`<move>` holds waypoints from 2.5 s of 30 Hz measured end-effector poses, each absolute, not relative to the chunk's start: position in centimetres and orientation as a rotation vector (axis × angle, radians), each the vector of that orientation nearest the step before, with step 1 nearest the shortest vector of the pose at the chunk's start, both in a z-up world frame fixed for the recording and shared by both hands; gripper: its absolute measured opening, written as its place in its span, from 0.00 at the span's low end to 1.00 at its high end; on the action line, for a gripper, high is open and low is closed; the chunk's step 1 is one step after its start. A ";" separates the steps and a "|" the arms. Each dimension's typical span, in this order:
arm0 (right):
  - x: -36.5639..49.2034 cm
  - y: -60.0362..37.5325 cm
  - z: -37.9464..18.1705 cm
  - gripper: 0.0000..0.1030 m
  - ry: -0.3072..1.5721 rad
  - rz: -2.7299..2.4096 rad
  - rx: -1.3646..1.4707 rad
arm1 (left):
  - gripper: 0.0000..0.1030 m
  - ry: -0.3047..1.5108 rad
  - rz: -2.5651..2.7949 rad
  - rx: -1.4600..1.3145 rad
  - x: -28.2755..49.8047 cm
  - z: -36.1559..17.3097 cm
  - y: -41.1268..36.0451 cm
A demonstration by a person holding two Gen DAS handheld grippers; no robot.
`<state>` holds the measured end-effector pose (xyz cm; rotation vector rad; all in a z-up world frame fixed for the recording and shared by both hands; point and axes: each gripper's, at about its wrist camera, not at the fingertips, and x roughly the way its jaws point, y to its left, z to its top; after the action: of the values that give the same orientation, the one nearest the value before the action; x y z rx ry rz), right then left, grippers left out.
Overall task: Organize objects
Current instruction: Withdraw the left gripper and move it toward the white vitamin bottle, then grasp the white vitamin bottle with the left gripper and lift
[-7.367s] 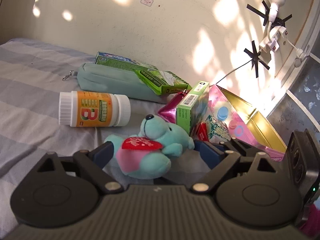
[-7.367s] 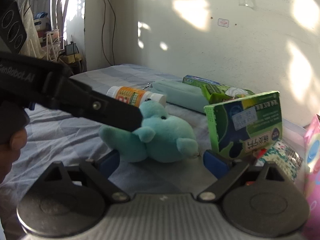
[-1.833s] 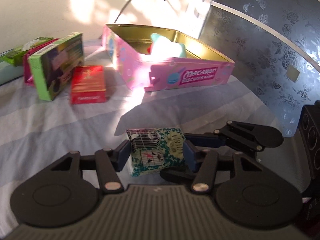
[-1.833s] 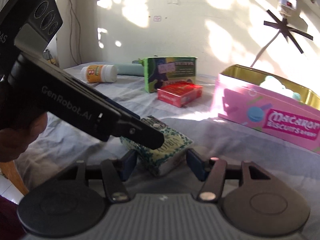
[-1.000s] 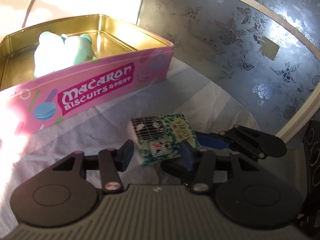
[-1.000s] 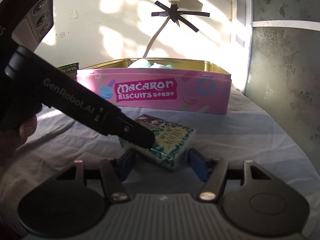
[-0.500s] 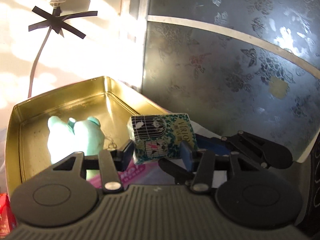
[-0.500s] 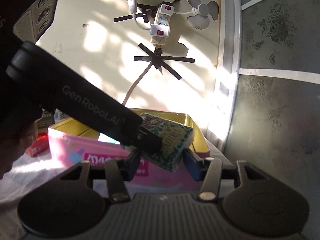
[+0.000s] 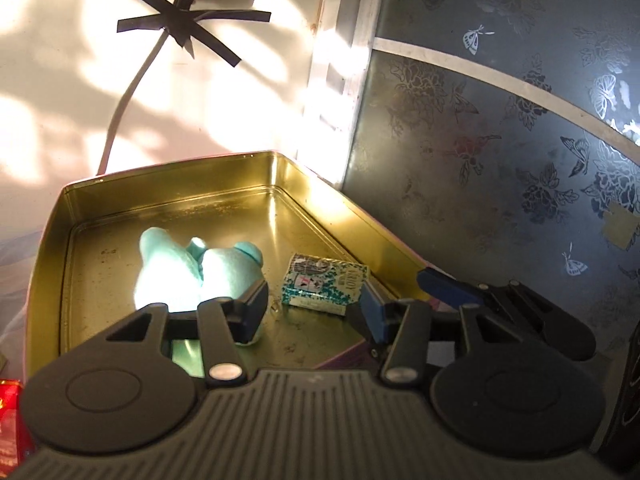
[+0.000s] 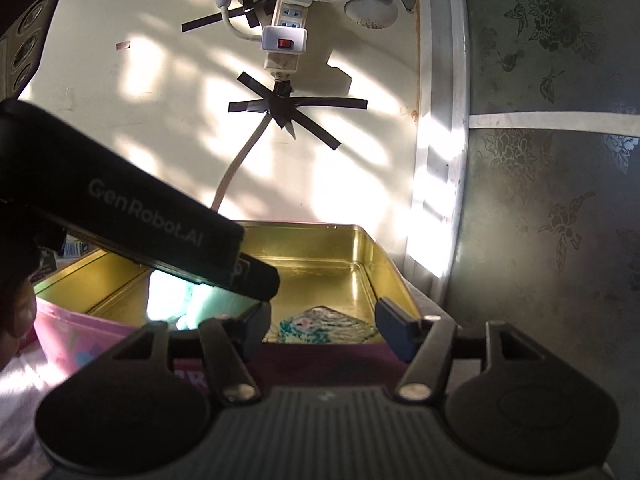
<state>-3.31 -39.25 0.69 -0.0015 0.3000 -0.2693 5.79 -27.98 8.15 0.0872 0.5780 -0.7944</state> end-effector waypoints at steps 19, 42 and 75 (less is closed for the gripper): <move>-9.9 -34.8 -2.6 0.48 0.565 -0.175 0.143 | 0.59 0.710 -0.559 0.232 -0.4 1.3 -18.5; -4.8 -18.7 -1.3 0.50 0.626 0.196 -0.081 | 0.67 0.671 -0.187 0.131 1.3 0.8 -1.4; 14.8 2.2 -0.4 0.95 0.590 0.726 -0.249 | 0.74 0.641 -0.195 -0.337 11.1 3.4 17.6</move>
<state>14.81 2.21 -0.41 -0.2491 0.5895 0.7265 11.09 17.58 3.42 -0.3369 0.6412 -0.1951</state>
